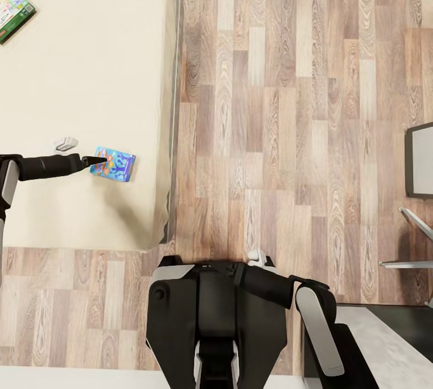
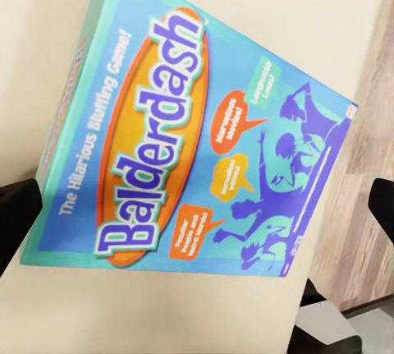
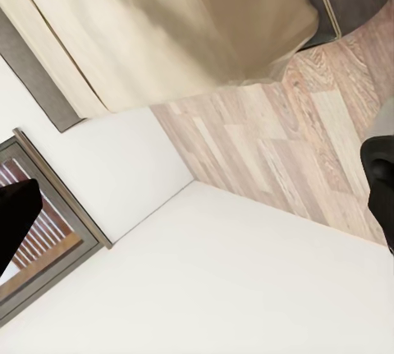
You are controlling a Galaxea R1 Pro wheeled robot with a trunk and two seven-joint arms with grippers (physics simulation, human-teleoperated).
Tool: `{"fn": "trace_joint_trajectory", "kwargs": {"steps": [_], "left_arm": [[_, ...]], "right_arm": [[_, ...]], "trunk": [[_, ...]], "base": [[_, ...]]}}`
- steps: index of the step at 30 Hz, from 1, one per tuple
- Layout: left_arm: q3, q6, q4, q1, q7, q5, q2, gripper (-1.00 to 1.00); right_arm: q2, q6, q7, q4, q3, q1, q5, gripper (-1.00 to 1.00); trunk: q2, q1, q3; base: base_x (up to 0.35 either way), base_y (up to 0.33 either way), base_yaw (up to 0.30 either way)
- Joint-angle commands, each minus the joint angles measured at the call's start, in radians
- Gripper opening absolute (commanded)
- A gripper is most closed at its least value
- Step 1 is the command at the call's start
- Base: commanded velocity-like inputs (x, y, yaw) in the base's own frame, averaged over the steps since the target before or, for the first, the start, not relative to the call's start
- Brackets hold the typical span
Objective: Put all the toys in the child's room - the three board games (two on the bed and one on the table), the two jigsaw puzzles on the table, and the tennis ball on the table - inside the toy box on the table in the child's room.
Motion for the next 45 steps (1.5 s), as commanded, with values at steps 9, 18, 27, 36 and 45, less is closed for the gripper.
{"fn": "trace_joint_trajectory", "kwargs": {"steps": [9,18,27,36,45], "left_arm": [[0.003,0.025,0.000,0.000,-0.019,-0.003,0.000,1.00],[0.003,0.029,0.000,0.000,-0.034,-0.003,-0.001,1.00],[0.003,0.040,0.000,0.000,-0.035,-0.003,-0.004,1.00],[0.002,0.042,0.000,0.000,-0.034,-0.005,-0.001,1.00],[0.001,0.035,-0.007,0.000,-0.024,-0.009,0.001,1.00]], "right_arm": [[0.000,0.004,0.009,0.000,-0.001,0.000,0.009,1.00],[0.001,0.004,0.009,0.000,-0.001,0.000,0.009,1.00],[0.002,0.003,0.009,0.000,0.000,0.000,0.009,1.00],[0.001,0.003,0.009,0.000,0.000,0.000,0.010,1.00],[0.000,-0.050,0.008,0.000,0.002,0.001,0.009,1.00]], "trunk": [[-0.002,0.001,-0.001],[-0.002,0.001,-0.001],[-0.002,0.001,-0.001],[-0.002,0.001,-0.001],[-0.002,0.001,-0.001]], "base": [[0.000,0.000,0.000],[0.000,0.000,0.000],[0.000,0.000,0.000],[0.000,0.000,0.000],[0.000,0.000,0.000]]}}
